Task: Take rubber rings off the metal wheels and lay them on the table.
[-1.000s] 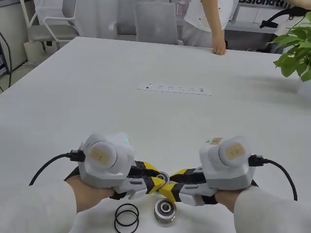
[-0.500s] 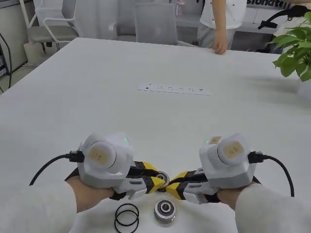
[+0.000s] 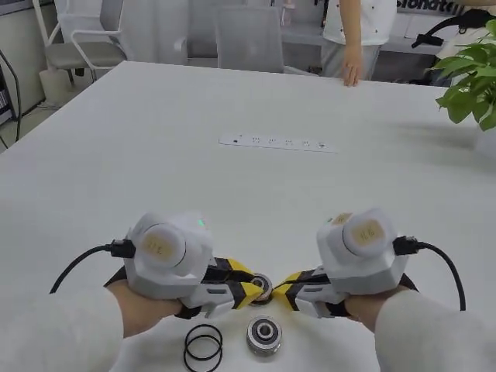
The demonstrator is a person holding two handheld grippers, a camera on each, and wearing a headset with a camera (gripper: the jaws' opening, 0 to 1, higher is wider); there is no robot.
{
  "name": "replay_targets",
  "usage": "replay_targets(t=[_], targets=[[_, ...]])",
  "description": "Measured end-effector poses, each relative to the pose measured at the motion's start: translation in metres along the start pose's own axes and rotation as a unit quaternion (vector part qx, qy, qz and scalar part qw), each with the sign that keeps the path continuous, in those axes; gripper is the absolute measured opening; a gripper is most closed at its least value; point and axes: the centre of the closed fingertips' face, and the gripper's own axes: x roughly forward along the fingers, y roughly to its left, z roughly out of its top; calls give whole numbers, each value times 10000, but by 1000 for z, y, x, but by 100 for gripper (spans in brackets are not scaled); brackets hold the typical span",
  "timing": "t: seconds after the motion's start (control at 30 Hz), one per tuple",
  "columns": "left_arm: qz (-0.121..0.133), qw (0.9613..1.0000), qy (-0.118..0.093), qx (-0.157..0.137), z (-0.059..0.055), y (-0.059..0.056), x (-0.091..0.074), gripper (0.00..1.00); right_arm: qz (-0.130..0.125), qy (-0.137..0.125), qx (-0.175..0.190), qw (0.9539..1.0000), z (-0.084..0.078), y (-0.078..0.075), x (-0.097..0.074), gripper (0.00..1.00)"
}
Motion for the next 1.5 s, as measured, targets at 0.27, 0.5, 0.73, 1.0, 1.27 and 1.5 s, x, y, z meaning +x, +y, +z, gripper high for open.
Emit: replay_targets(t=[0.27, 0.5, 0.73, 1.0, 1.27, 1.5], targets=[[-20, 10000, 2, 7, 0, 0, 0, 7, -62, -118, 456, 9989, 3, -5, -4, 0], [-16, 10000, 0, 14, 0, -1, 0, 7, 32, -291, 962, 9949, 6, -6, -7, 0], [5, 10000, 4, 67, 0, -1, 0, 7, 110, -418, 1200, 9918, 11, -4, -8, 0], [31, 9999, -5, 116, 1, 0, 1, 7, 136, -393, 1198, 9919, 13, -1, -7, 0], [63, 9999, -17, 117, 1, 0, 1, 7, 144, -373, 1157, 9925, 14, 1, -7, 0], [65, 9999, -22, 127, 0, 0, 1, 7, 168, -377, 1178, 9922, 16, 2, -8, 0]])
